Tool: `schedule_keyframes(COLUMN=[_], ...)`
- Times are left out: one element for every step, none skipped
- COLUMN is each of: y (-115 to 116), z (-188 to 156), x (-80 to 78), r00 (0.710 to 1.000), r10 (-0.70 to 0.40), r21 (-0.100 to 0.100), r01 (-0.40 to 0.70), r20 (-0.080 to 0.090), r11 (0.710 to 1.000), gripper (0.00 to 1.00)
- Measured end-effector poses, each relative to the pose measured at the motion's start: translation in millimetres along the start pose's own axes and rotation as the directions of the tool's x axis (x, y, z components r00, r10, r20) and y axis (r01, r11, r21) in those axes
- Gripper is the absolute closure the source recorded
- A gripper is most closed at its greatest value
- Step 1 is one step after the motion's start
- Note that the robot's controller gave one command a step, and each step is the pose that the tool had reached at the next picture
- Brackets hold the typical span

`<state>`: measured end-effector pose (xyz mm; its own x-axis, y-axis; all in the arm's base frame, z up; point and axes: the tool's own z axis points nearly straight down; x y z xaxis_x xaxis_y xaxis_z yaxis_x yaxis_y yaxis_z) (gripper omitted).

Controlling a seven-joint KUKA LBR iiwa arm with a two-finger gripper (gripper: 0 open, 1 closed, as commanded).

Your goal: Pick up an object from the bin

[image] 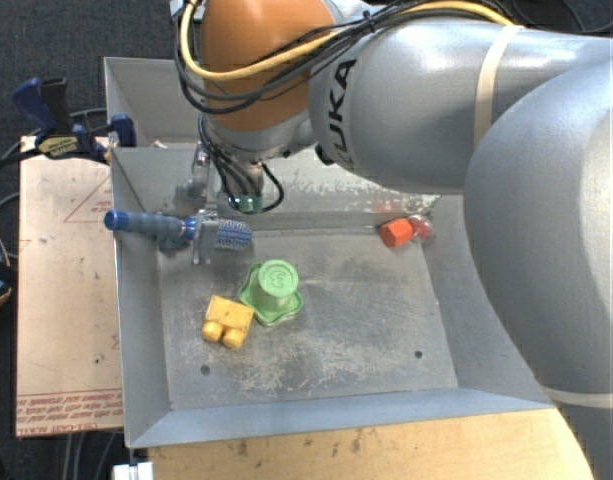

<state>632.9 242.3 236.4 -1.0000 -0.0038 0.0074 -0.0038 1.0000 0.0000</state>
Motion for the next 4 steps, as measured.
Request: schedule_keyframes(y=[-31.9,-77.8,-80.7,-51.4], z=[93.0,108.7,162.0,161.9], x=[-6.2,62.5,76.7,91.8], r00=[0.988,0.966,0.87,0.775], r10=[-0.151,-0.258,-0.493,-0.632], r21=[-0.002,0.003,0.004,0.01], r01=[0.151,0.258,0.493,0.631], r20=[0.015,0.002,0.016,0.017], r11=[0.989,0.966,0.87,0.775], gripper=[0.0,0.0,0.0,0.0])
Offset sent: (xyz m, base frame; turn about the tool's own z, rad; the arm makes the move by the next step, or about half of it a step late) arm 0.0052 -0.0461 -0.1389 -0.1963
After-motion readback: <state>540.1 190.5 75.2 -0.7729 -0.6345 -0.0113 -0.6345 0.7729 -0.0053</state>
